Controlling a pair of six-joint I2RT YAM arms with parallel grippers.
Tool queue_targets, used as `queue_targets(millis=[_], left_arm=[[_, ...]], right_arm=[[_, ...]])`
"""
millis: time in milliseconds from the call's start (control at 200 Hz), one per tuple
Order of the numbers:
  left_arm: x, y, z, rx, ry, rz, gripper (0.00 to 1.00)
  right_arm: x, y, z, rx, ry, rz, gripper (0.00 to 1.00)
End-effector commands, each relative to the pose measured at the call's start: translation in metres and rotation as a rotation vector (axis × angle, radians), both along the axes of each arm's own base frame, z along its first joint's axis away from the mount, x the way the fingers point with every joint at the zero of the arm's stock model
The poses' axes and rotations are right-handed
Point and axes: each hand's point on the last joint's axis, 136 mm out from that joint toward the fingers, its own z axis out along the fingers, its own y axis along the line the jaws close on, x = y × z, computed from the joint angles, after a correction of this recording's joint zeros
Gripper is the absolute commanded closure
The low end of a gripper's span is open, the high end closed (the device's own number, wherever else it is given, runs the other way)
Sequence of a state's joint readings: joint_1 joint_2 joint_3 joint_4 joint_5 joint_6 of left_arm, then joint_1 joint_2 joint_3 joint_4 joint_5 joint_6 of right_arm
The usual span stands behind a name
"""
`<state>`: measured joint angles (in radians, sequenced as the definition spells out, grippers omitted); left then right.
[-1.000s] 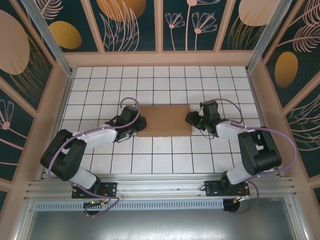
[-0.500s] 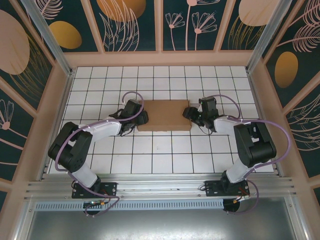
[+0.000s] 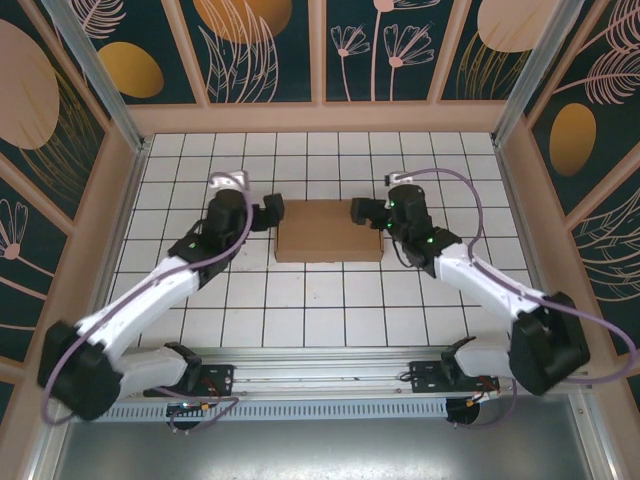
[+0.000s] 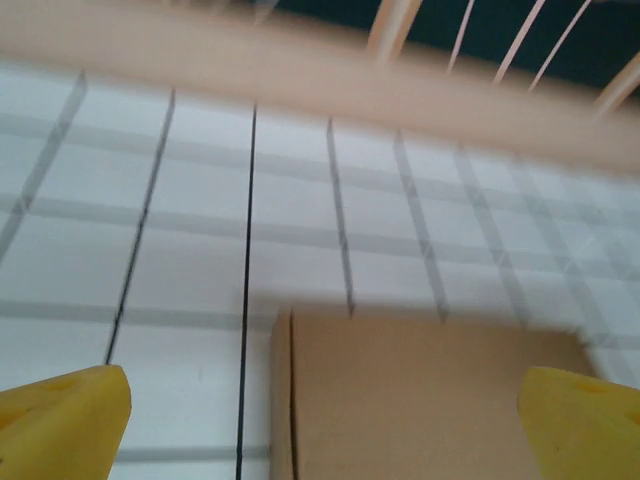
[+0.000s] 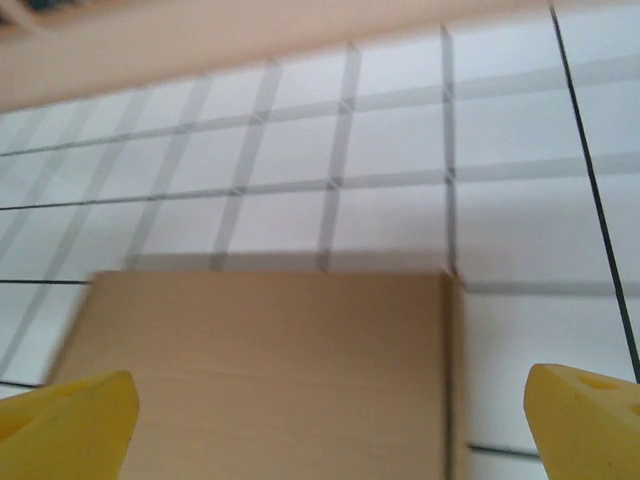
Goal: Fold the paper box
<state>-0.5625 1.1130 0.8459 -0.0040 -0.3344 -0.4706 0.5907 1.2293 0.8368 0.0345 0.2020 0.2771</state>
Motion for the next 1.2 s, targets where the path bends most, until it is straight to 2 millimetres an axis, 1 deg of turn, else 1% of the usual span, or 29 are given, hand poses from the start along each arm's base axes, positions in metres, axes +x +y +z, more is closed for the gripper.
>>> queue_targets(millis=[0,10,35,65,85,110,120,130,160,185,190,220,235,260,320,415,495,550,611,666,716,801,851,891,911,956,1016,1116,1196], left_arm=[[-0.009,0.063,0.053,-0.007,-0.245,0.289,0.01],[-0.012,0.071,0.055,-0.007,-0.262,0.327,0.01],[-0.018,0.086,0.060,0.001,-0.308,0.402,0.01],[-0.025,0.097,0.062,0.056,-0.375,0.443,0.01],[-0.028,0.099,0.065,0.118,-0.432,0.435,0.01],[-0.031,0.094,0.060,0.219,-0.491,0.388,0.01],[-0.031,0.090,0.059,0.252,-0.514,0.362,0.01],[-0.032,0.088,0.052,0.297,-0.521,0.338,0.01],[-0.033,0.079,0.043,0.404,-0.569,0.272,0.01],[-0.029,0.072,0.029,0.497,-0.563,0.205,0.01],[-0.028,0.072,0.026,0.511,-0.557,0.195,0.01],[-0.020,0.072,0.009,0.565,-0.502,0.148,0.01],[-0.016,0.074,0.001,0.576,-0.477,0.133,0.01],[-0.011,0.083,-0.011,0.564,-0.442,0.146,0.01],[-0.006,0.117,-0.034,0.474,-0.366,0.270,0.01],[0.005,0.138,-0.074,0.506,-0.256,0.294,0.01],[0.014,0.160,-0.093,0.462,-0.179,0.393,0.01],[0.019,0.165,-0.105,0.439,-0.154,0.386,0.01],[0.022,0.175,-0.122,0.431,-0.113,0.402,0.01],[0.029,0.180,-0.127,0.441,-0.081,0.391,0.01],[0.032,0.178,-0.123,0.421,-0.122,0.363,0.01],[0.032,0.188,-0.114,0.315,-0.173,0.384,0.01],[0.028,0.192,-0.114,0.258,-0.209,0.390,0.01],[0.025,0.193,-0.121,0.245,-0.216,0.385,0.01],[0.025,0.190,-0.123,0.242,-0.229,0.367,0.01],[0.024,0.176,-0.124,0.252,-0.267,0.282,0.01],[0.024,0.161,-0.123,0.274,-0.282,0.187,0.01],[0.031,0.171,-0.127,0.264,-0.242,0.245,0.01],[0.031,0.171,-0.127,0.264,-0.241,0.246,0.01]], right_arm=[[-0.004,-0.032,0.083,-0.027,-0.283,-0.116,0.01],[-0.005,-0.034,0.091,-0.010,-0.309,-0.118,0.01],[-0.009,-0.036,0.097,0.010,-0.342,-0.113,0.01],[-0.012,-0.040,0.105,0.018,-0.408,-0.104,0.01],[-0.015,-0.041,0.108,0.011,-0.462,-0.085,0.01],[-0.020,-0.042,0.112,-0.010,-0.547,-0.058,0.01],[-0.023,-0.042,0.108,-0.031,-0.573,-0.041,0.01],[-0.026,-0.041,0.112,-0.043,-0.619,-0.024,0.01],[-0.037,-0.043,0.106,-0.084,-0.715,0.002,0.01],[-0.047,-0.047,0.106,-0.087,-0.796,0.000,0.01],[-0.051,-0.049,0.113,-0.074,-0.834,-0.007,0.01],[-0.064,-0.049,0.105,-0.081,-0.897,0.022,0.01],[-0.063,-0.055,0.103,-0.099,-0.909,0.012,0.01],[-0.062,-0.058,0.095,-0.120,-0.909,0.030,0.01],[-0.051,-0.075,0.067,-0.147,-0.834,0.000,0.01],[-0.033,-0.114,0.025,-0.215,-0.722,-0.170,0.01],[-0.021,-0.157,-0.012,-0.207,-0.585,-0.358,0.01],[-0.021,-0.175,-0.033,-0.208,-0.531,-0.408,0.01],[-0.018,-0.183,-0.048,-0.238,-0.489,-0.412,0.01],[-0.016,-0.191,-0.061,-0.245,-0.457,-0.419,0.01],[-0.013,-0.200,-0.060,-0.236,-0.468,-0.459,0.01],[-0.006,-0.207,-0.061,-0.151,-0.457,-0.464,0.01],[-0.006,-0.213,-0.066,-0.130,-0.461,-0.463,0.01],[-0.007,-0.216,-0.070,-0.111,-0.471,-0.473,0.01],[-0.008,-0.217,-0.076,-0.106,-0.465,-0.466,0.01],[-0.010,-0.214,-0.071,-0.095,-0.512,-0.441,0.01],[-0.004,-0.212,-0.082,-0.090,-0.445,-0.415,0.01],[0.011,-0.217,-0.088,-0.080,-0.396,-0.421,0.01],[0.018,-0.221,-0.091,-0.090,-0.364,-0.444,0.01]])
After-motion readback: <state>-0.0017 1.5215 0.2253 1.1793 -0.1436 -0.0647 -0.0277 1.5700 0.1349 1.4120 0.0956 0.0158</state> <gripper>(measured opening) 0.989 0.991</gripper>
